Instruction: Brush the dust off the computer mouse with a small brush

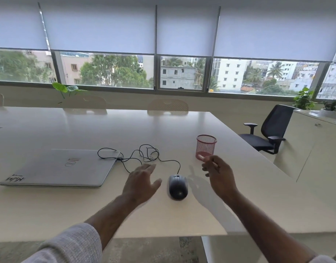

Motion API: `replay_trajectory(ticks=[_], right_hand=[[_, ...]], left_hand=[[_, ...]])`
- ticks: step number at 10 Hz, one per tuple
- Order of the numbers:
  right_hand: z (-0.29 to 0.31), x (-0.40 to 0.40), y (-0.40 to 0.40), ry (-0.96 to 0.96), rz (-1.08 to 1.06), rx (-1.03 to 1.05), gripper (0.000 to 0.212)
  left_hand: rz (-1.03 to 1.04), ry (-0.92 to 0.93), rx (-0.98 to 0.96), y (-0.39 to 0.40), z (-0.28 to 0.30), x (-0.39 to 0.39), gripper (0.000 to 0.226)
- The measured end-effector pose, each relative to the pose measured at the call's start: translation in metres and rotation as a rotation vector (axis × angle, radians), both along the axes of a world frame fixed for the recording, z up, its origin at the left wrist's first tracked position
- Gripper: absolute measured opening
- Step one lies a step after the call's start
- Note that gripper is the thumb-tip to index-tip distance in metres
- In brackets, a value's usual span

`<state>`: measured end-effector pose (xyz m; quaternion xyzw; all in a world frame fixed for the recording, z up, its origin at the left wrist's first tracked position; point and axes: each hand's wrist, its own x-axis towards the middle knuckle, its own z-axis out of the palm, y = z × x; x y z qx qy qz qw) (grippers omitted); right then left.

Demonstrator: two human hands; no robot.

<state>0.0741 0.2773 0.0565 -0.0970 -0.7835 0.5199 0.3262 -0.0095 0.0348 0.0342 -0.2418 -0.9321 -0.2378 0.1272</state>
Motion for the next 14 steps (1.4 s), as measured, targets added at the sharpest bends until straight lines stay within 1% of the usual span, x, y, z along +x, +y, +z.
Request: replay_trajectory(ticks=[1,2,3,4,5,6,8,10,12,13,14], right_hand=[[0.019,-0.01,0.013,0.033,-0.009,0.057,0.028],[0.035,-0.022,0.026,0.046,-0.032,0.13,0.015],[0.048,-0.038,0.039,0.043,-0.06,0.145,0.006],[0.059,-0.056,0.052,-0.009,-0.114,0.196,0.004],[0.067,-0.074,0.066,-0.057,-0.163,0.222,0.012],[0.072,-0.091,0.077,-0.09,-0.208,0.243,0.013],[0.073,-0.117,0.092,-0.18,-0.227,0.262,0.01],[0.064,-0.136,0.098,-0.242,-0.261,0.412,0.015],[0.06,-0.145,0.096,-0.311,-0.272,0.447,0.014],[0.06,-0.146,0.098,-0.385,-0.245,0.463,0.013],[0.06,-0.141,0.094,-0.381,-0.247,0.472,0.016]], left_hand=[[0.007,0.006,-0.108,0.001,-0.011,-0.01,0.073],[-0.011,-0.045,-0.203,0.004,-0.024,-0.018,0.081],[-0.006,-0.141,-0.276,0.006,-0.034,-0.027,0.086],[-0.018,-0.204,-0.356,0.006,-0.038,-0.035,0.089],[-0.024,-0.218,-0.391,0.008,-0.04,-0.039,0.09],[-0.023,-0.219,-0.391,0.008,-0.042,-0.041,0.09],[-0.023,-0.223,-0.393,0.007,-0.043,-0.042,0.091],[-0.026,-0.224,-0.398,0.007,-0.043,-0.042,0.091],[-0.034,-0.225,-0.387,0.006,-0.038,-0.037,0.09],[-0.04,-0.233,-0.375,0.006,-0.039,-0.037,0.09],[-0.039,-0.225,-0.348,0.006,-0.039,-0.037,0.091]])
